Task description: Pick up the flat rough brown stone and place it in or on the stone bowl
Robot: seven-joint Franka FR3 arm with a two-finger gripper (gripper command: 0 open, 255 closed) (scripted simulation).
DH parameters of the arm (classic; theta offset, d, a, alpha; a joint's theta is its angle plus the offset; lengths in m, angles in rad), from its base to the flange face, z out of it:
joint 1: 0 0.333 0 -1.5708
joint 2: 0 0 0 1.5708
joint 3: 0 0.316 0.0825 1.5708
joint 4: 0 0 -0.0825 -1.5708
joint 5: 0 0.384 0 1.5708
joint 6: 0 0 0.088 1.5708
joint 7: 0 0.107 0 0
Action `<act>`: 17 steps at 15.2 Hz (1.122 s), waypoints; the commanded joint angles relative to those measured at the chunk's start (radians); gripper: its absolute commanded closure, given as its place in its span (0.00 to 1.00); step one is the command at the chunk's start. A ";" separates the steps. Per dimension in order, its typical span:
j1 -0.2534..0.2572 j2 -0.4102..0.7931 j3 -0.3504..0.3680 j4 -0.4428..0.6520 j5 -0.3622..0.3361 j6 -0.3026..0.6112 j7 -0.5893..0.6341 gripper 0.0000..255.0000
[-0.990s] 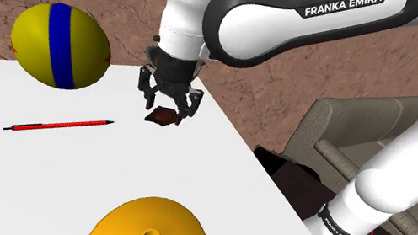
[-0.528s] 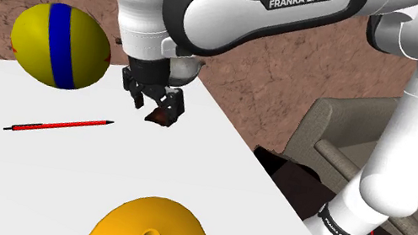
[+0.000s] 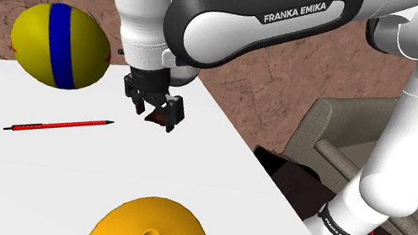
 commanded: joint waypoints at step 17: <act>-0.001 -0.012 0.005 0.041 0.013 -0.047 -0.015 1.00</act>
